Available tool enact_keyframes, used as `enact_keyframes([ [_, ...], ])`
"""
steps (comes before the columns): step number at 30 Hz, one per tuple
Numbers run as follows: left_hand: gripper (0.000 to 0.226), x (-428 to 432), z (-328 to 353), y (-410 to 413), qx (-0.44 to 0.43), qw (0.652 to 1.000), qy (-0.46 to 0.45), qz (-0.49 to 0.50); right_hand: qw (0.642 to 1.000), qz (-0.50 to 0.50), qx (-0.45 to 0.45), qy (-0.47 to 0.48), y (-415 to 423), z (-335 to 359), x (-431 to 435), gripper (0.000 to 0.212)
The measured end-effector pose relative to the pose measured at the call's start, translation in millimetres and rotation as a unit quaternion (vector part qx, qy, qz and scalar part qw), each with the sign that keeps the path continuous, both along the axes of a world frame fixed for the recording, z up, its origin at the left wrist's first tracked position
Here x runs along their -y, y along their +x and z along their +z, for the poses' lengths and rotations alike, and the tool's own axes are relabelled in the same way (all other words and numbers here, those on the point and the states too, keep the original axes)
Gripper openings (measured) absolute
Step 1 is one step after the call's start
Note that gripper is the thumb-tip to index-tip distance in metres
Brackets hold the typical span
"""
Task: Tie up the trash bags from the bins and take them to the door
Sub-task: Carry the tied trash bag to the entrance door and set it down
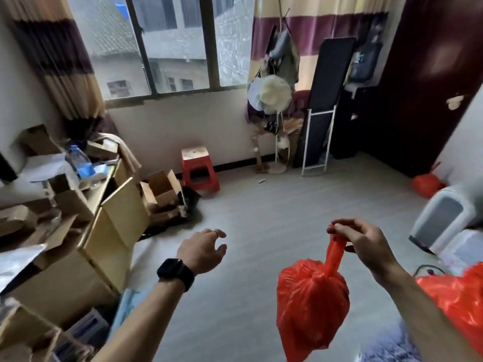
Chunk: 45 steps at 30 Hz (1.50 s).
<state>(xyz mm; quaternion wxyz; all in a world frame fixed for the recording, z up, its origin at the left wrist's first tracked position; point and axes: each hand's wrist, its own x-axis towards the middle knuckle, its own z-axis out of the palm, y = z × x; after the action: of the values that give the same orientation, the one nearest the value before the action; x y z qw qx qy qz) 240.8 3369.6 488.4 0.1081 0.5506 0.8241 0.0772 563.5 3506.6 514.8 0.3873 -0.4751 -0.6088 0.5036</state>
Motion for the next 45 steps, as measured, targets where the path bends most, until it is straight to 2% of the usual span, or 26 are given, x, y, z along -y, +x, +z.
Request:
enact_keyframes([
  [10, 0.038, -325, -45, -46, 0.007, 0.994, -0.027, -0.105, 0.999, -0.039, 0.017, -0.021, -57, -49, -254, 0.012],
  [19, 0.038, -611, -43, -48, 0.025, 0.985, -0.03, -0.166, 0.992, -0.11, 0.024, -0.064, -56, -56, -495, 0.013],
  [25, 0.038, -809, -61, -30, 0.011, 0.972, -0.033, -0.233, 0.984, -0.165, 0.028, -0.056, -45, -69, -658, 0.012],
  [29, 0.038, -967, -81, -6, 0.019, 0.955, -0.05, -0.293, 0.97, -0.23, 0.027, -0.073, -29, -92, -777, 0.011],
  [34, 0.038, -1112, -85, 51, 0.026, 0.93, -0.08, -0.358, 0.946, -0.307, 0.03, -0.096, 4, -95, -882, 0.012],
  [38, 0.038, -1215, -94, 118, 0.024, 0.906, -0.099, -0.412, 0.935, -0.335, 0.036, -0.108, 47, -107, -964, 0.01],
  [45, 0.038, -1380, -112, 225, 0.02, 0.888, -0.119, -0.445, 0.927, -0.351, 0.036, -0.129, 137, -144, -1119, 0.01],
])
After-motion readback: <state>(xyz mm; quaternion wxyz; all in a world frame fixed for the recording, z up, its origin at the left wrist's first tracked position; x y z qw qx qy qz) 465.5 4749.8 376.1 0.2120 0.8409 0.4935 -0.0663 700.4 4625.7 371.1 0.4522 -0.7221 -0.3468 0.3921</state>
